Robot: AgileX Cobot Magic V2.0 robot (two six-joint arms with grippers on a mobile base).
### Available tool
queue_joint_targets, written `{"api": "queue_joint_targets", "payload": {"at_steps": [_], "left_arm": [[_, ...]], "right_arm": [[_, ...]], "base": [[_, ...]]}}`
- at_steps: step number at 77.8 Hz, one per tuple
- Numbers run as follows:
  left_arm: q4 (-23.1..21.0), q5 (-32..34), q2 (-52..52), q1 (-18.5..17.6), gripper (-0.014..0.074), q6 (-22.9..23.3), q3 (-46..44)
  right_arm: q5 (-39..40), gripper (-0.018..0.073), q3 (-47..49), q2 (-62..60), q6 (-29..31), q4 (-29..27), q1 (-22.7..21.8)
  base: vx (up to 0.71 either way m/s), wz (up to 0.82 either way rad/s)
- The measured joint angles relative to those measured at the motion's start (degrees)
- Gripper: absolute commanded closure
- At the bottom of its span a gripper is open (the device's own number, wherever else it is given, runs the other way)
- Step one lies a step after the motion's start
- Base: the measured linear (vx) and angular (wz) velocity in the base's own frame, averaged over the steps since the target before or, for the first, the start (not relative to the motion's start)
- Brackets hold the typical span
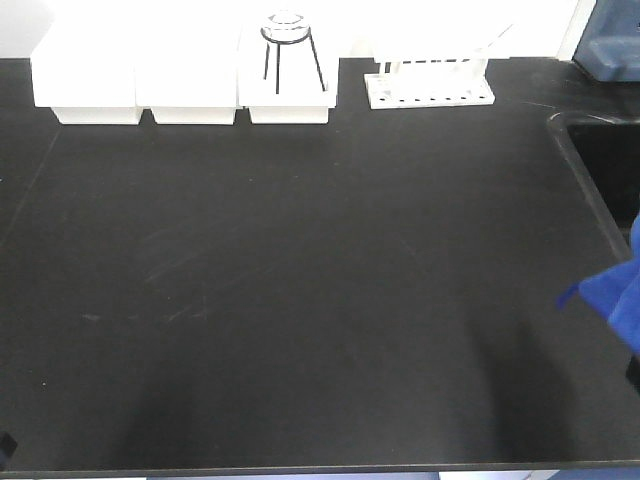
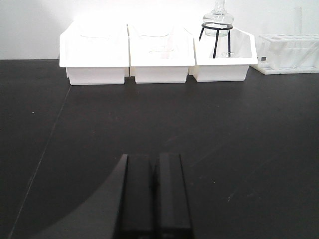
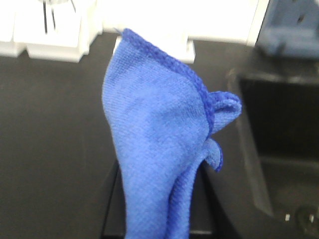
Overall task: Wipe right workspace with blue cloth
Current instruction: 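Lift the blue cloth up with the right gripper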
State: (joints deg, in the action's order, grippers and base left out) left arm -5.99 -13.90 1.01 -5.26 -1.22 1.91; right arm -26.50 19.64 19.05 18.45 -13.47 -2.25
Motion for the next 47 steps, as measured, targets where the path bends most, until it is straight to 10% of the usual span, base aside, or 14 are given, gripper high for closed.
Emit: {"api": "queue_joint_targets", "payload": {"at_steps": [47], "left_arm": [[0.00, 0.00, 0.00, 0.00, 0.0603, 0.00, 0.00]], "right_arm": [[2.25, 0.0560, 0.00, 0.00, 0.12, -0.21, 0.00]], "base": [[0.00, 0.00]]}}
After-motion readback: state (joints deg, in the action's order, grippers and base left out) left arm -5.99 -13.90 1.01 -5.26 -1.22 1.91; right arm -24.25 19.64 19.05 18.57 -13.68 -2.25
